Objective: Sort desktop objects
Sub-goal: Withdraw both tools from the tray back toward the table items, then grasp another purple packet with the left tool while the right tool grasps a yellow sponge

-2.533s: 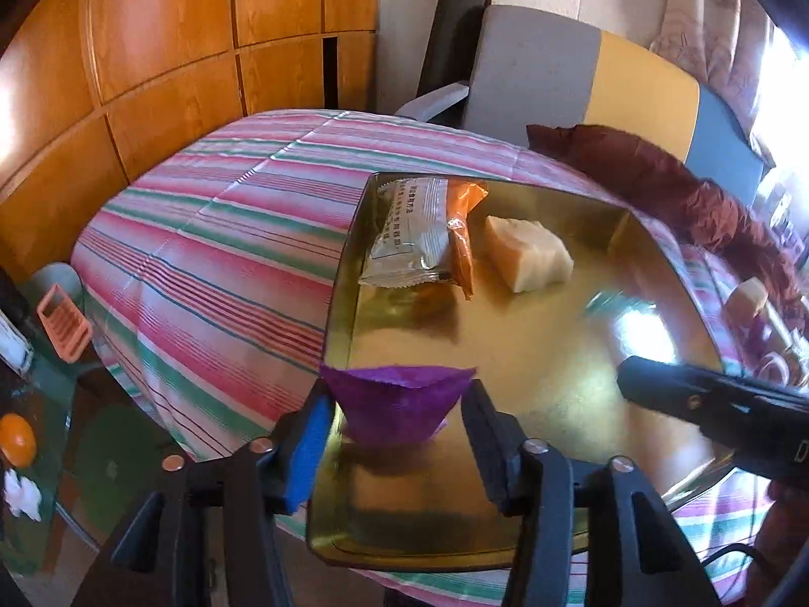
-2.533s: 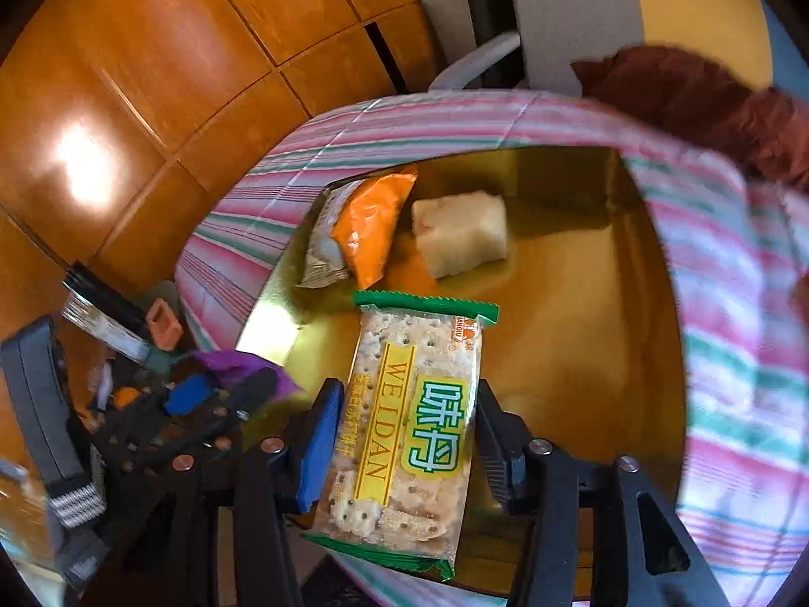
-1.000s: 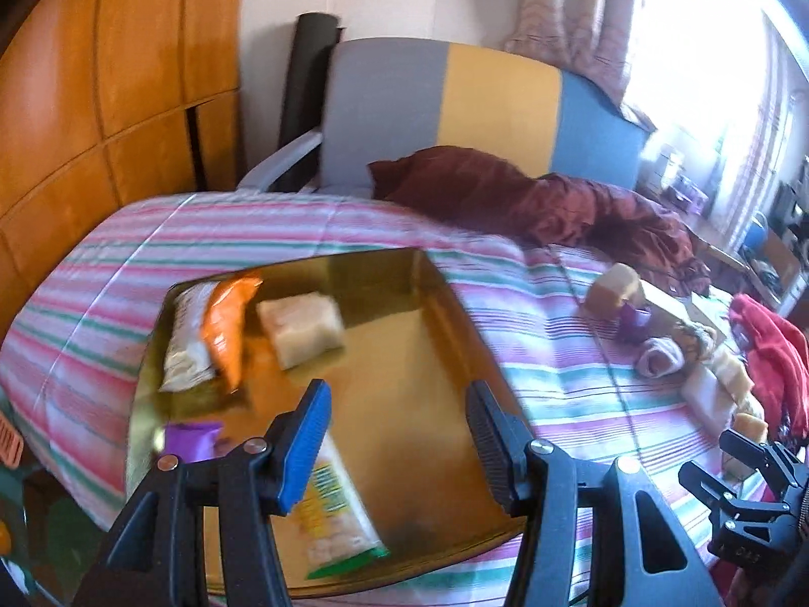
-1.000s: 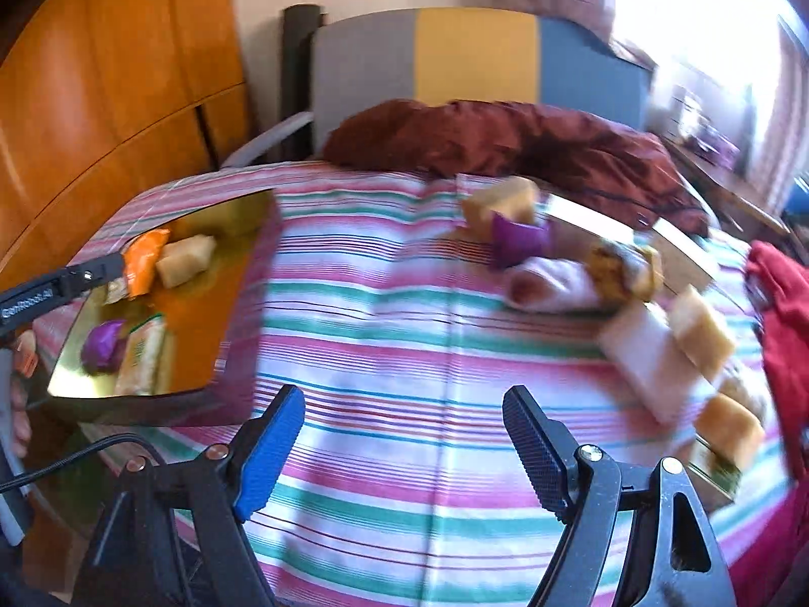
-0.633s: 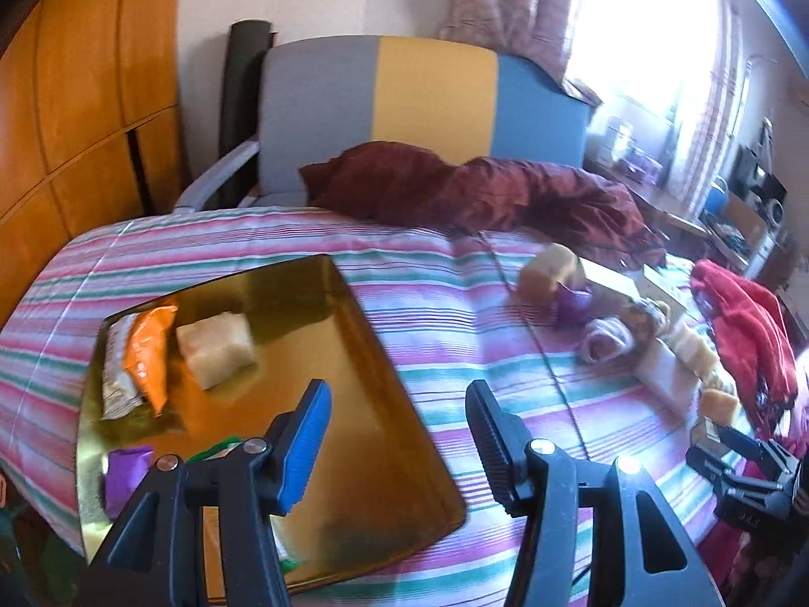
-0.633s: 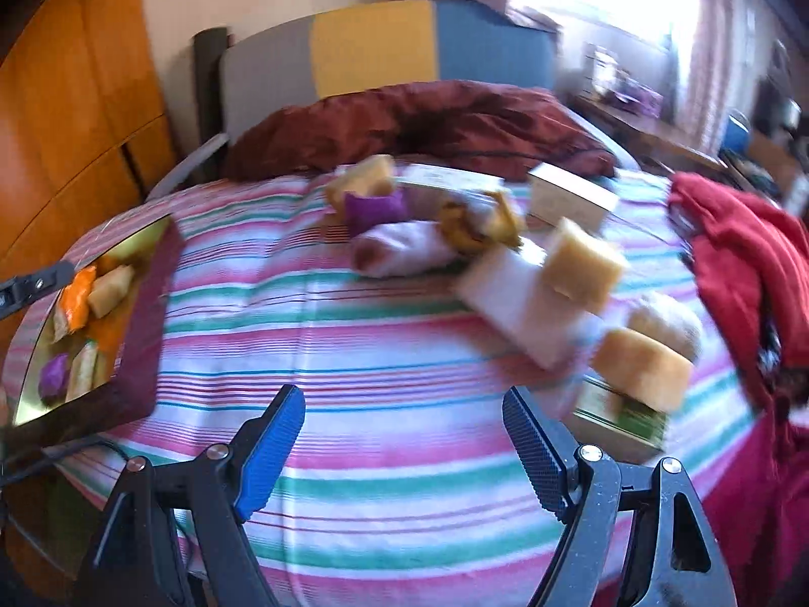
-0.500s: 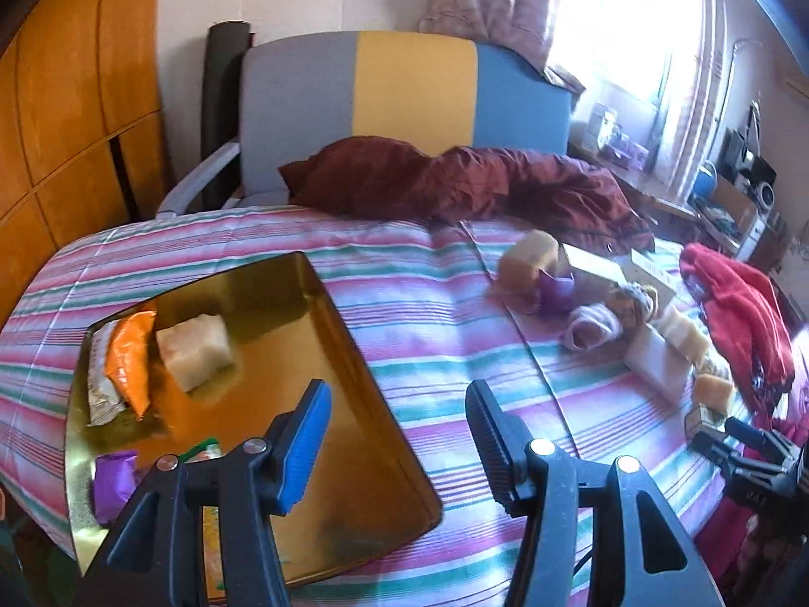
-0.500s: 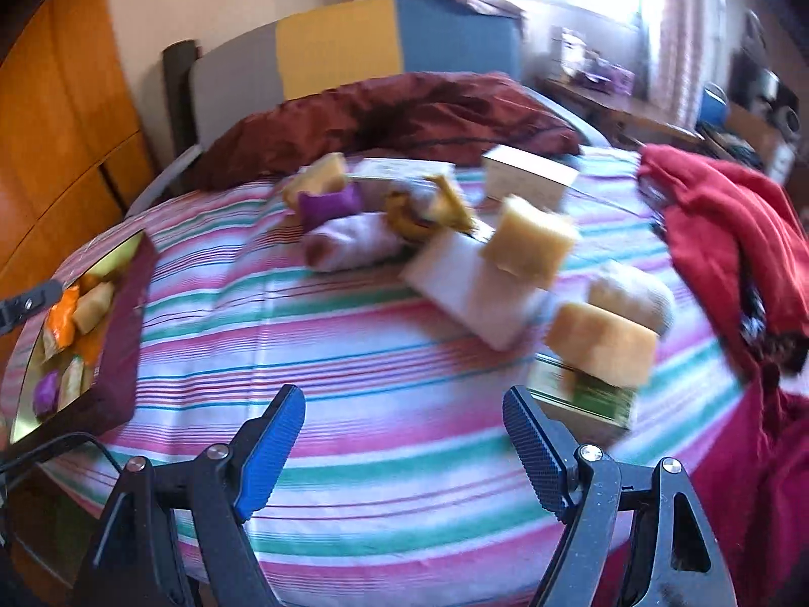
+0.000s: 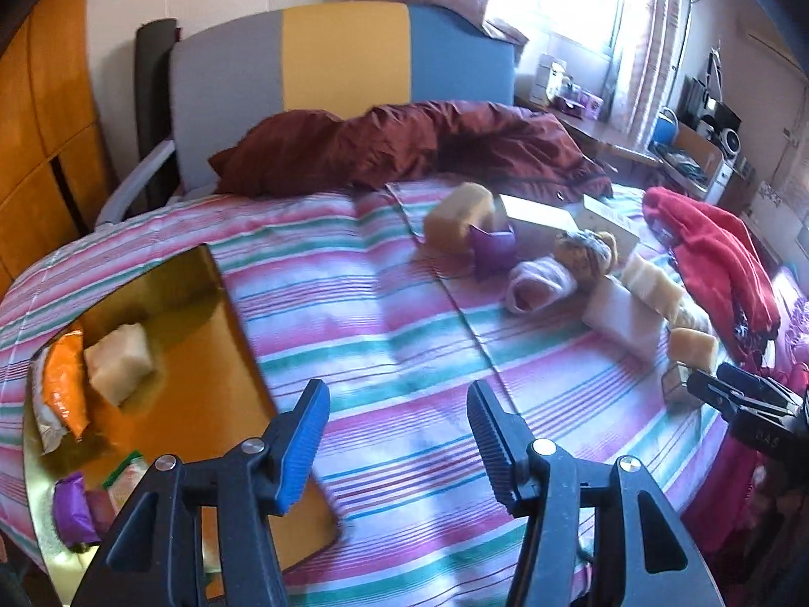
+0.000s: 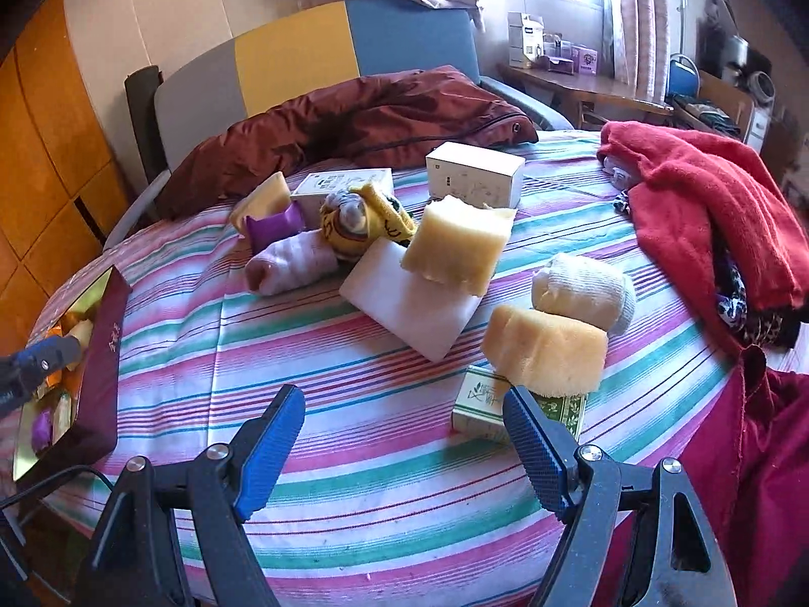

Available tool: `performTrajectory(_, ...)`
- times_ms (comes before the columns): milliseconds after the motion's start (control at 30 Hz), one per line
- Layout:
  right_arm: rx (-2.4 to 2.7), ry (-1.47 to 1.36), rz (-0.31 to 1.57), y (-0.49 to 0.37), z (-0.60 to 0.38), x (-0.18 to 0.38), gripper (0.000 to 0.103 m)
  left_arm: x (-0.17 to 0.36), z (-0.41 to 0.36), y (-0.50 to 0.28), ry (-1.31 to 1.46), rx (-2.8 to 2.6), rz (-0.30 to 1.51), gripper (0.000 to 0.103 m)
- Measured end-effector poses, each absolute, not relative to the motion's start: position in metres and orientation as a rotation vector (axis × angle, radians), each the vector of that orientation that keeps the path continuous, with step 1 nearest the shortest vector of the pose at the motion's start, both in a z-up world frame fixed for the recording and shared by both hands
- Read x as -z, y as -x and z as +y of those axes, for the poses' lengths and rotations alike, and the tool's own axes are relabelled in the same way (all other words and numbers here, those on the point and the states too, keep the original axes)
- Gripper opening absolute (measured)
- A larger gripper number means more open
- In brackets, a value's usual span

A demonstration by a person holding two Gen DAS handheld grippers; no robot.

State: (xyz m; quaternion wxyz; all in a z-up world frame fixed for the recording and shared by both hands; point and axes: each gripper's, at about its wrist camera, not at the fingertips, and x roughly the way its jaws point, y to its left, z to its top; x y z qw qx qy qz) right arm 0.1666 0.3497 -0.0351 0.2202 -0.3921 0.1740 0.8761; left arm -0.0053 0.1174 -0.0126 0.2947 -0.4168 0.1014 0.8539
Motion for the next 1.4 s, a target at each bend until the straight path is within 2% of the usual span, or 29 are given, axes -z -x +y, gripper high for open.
performTrajectory(300,-2.423,1.059,0.473,-0.160,0.364,0.031,0.081,0.013,0.149,0.018,1.146,-2.198,0.247,0.057)
performTrajectory(700,-2.412,1.002,0.492,-0.143,0.406,0.018,0.081,-0.002,0.218,0.044,1.007,-2.057,0.368,0.056)
performTrajectory(867,-2.432,1.054,0.594,-0.119,0.432,0.023,0.081,0.011,0.258,0.057,0.945,-1.893,0.525,0.056)
performTrajectory(900,-2.422,1.067,0.588,-0.114,0.435,0.025,0.083,0.016,0.265,0.060,0.941,-1.877,0.566,0.056)
performTrajectory(967,-2.418,1.086,0.582,-0.107,0.441,0.029,0.092,0.025,0.274,0.067,0.958,-1.844,0.592,0.057)
performTrajectory(1133,-2.407,1.140,0.574,-0.092,0.452,0.040,0.093,0.039,0.288,0.090,0.991,-1.805,0.614,0.057)
performTrajectory(1300,-2.406,1.142,0.611,-0.084,0.461,0.043,0.093,0.041,0.305,0.104,0.968,-1.762,0.641,0.054)
performTrajectory(1400,-2.409,1.156,0.616,-0.081,0.465,0.047,0.093,0.047,0.319,0.109,0.960,-1.733,0.688,0.048)
